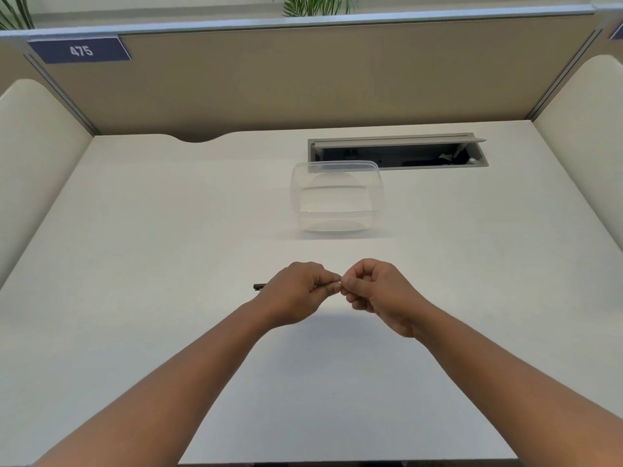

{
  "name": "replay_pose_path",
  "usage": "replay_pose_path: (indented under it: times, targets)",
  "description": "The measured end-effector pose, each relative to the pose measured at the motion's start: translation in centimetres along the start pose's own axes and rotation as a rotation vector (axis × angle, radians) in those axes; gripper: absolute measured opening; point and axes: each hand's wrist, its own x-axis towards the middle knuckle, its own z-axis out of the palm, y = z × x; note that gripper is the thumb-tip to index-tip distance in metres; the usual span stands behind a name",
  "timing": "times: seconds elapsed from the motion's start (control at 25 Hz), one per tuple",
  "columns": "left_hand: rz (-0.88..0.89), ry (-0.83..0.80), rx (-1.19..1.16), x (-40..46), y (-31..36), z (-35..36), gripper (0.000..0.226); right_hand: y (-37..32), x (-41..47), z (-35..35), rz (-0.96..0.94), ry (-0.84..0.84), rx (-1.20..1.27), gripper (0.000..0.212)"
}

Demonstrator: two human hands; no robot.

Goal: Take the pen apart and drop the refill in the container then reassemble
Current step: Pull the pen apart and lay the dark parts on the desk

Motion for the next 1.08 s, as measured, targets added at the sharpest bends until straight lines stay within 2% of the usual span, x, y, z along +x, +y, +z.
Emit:
replay_pose_path:
  times: [0.08,0.16,0.32,0.48,0.56,0.68,0.76,0.88,0.96,1.08]
  targets:
    - [-0.054,-0.061,-0.143,0.1,0.0,0.0,0.024,0.0,-0.4,-0.1,-0.237,0.046,-0.403,0.011]
    - [-0.106,-0.078,-0.265,0.1,-0.1,0.1,0.022,0.3,-0.6,-0.3,-0.473,0.077,-0.667,0.014]
    - [-0.178,-0.065,-0.39,0.0,0.2,0.4,0.02,0.8,-0.7,-0.7,-0.837,0.061,-0.927,0.009]
    - [-0.206,-0.061,-0.496,0.1,0.7,0.2,0.02,0.7,-0.7,-1.4,-1.04,0.097,-1.087,0.022]
    - [-0.201,-0.065,-0.499,0.0,1.0,0.1,0.02,0.8,-0.7,-1.2,-0.984,0.109,-0.944,0.018]
    - [-0.164,0.007,-0.492,0.0,1.2,0.1,0.02,0.7,-0.7,-0.1,-0.515,0.183,-0.389,0.012]
    - [-0.149,0.074,-0.49,-0.1,1.3,0.3,0.017,1.0,-0.7,0.2,-0.305,0.197,-0.18,0.014]
    - [-0.142,0.137,-0.576,-0.1,1.6,0.6,0.014,1.5,-0.8,0.8,-0.155,0.095,-0.06,0.013]
    - [-0.135,0.192,-0.662,0.1,1.7,0.6,0.01,1.9,-1.0,1.3,-0.103,0.003,-0.049,0.02]
    - [-0.143,0.218,-0.766,0.3,1.4,0.4,0.004,2.0,-1.0,2.1,-0.145,0.006,-0.139,0.019]
